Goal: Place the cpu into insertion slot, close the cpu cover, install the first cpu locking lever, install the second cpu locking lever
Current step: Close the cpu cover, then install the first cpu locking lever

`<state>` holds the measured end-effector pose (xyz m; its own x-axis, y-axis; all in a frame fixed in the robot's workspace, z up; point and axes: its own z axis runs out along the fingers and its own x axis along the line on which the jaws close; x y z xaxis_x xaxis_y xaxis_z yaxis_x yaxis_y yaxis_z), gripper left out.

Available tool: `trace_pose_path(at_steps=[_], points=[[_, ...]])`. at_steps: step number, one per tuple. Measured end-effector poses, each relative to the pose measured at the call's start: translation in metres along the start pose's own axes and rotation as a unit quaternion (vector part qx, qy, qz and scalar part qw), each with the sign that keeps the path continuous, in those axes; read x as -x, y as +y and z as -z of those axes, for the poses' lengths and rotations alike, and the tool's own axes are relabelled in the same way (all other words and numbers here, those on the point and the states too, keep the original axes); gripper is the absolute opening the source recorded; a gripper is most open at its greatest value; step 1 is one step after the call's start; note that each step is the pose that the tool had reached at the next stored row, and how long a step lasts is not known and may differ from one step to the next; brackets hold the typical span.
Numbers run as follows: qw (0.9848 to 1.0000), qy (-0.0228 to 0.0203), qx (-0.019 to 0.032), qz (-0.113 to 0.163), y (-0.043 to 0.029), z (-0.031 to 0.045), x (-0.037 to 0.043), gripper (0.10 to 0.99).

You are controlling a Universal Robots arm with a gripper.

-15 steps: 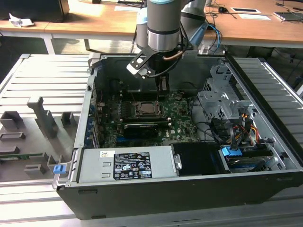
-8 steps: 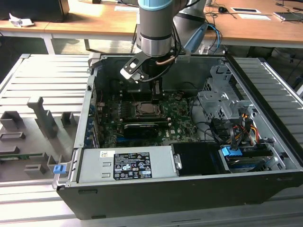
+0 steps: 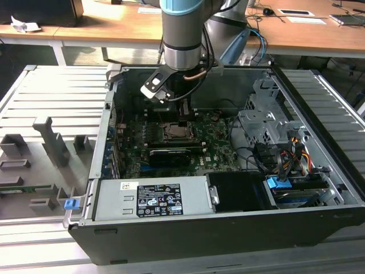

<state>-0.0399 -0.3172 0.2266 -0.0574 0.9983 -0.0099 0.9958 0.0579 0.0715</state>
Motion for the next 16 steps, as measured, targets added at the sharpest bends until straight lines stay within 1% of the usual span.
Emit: trace_pose_path(at_steps=[3, 6, 14, 15, 16], points=[[1.0000, 0.0001, 0.0000, 0.000, -0.0077, 0.0002, -0.0004, 0.106], [1.0000, 0.0002, 0.0000, 0.000, -0.0110, 0.0004, -0.0006, 0.106], [1.0000, 0.0002, 0.0000, 0.000, -0.0115, 0.0018, -0.0006, 0.106], [1.0000, 0.0000, -0.0002, 0.000, -0.0115, 0.0025, -0.0005, 0.106], [1.0000, 0.0002, 0.0000, 0.000, -0.0113, 0.0054, -0.0005, 0.106]])
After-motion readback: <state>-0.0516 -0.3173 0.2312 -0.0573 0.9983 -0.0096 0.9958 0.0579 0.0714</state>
